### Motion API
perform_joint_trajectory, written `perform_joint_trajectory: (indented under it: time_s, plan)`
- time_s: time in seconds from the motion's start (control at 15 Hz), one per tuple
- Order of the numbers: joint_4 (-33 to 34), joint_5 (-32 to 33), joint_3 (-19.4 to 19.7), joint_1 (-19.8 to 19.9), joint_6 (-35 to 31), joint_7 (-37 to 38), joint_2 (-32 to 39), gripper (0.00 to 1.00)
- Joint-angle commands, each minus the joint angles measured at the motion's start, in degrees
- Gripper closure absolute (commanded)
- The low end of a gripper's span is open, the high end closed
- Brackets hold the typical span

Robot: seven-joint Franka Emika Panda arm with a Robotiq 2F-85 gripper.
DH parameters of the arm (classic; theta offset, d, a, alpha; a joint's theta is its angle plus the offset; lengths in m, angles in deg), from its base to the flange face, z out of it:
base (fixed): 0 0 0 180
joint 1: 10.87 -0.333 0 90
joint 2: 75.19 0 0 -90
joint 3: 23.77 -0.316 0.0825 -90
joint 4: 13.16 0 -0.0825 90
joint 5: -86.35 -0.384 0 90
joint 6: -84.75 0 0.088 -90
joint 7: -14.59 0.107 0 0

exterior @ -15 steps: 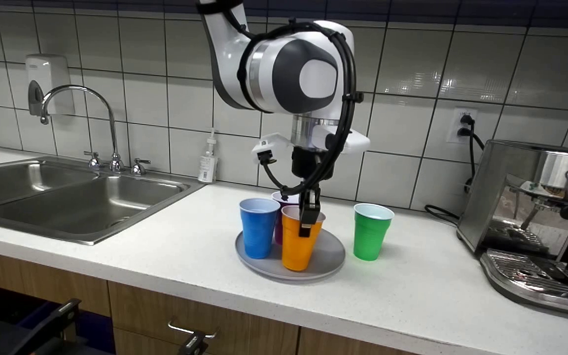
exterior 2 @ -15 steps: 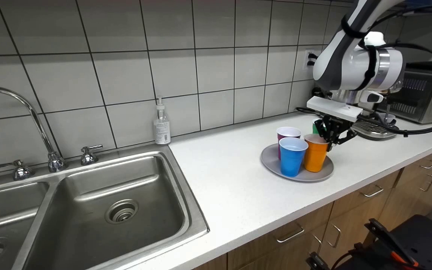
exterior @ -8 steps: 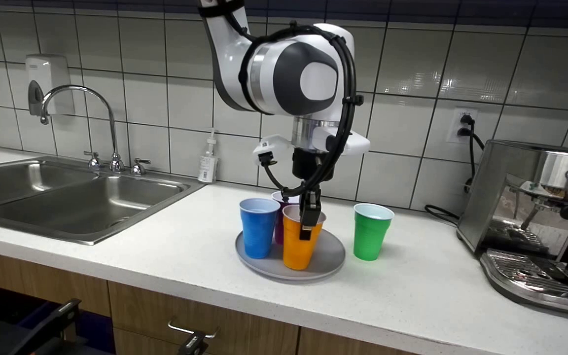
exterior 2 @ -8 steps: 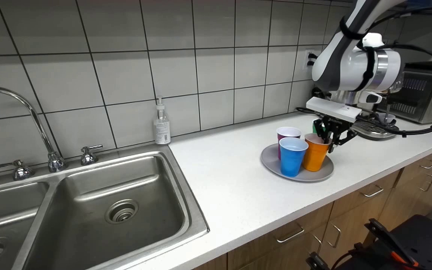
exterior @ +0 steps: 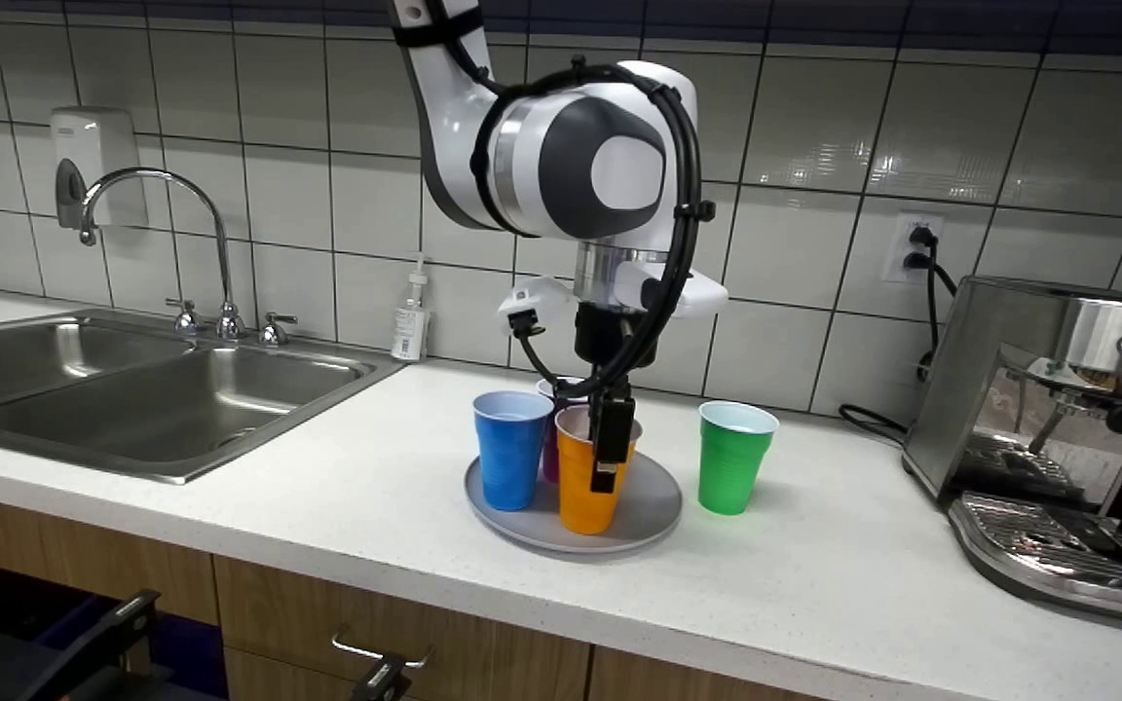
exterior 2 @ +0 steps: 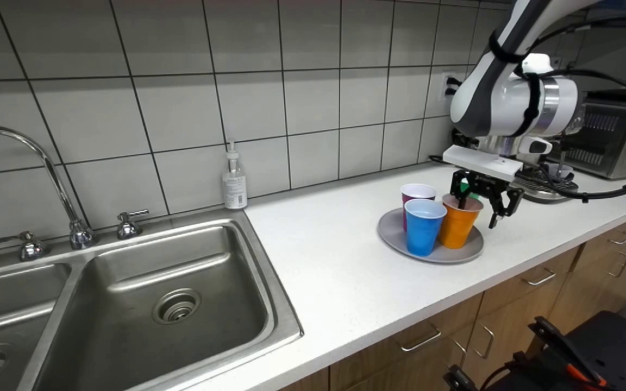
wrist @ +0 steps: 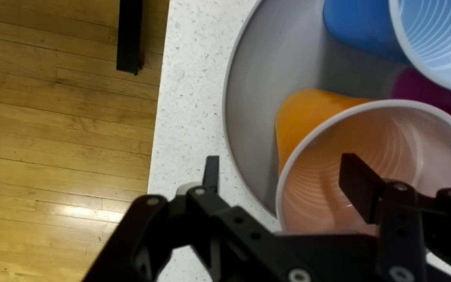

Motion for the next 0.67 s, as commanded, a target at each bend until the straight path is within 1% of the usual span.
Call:
perform_joint_trajectory:
  time_s: [0.0,0.33,0.6]
  plan:
    - [-0.2,-0.3,1.0,-0.7,0.0,-0.9,-1.2,0.00]
    - [-1.7,1.0,1.8,-0.7,0.0,-0.8,-3.9,0.00]
    - [-3.3,3.9,2.9,-0.6,0.7,0.1,-7.6,0.00]
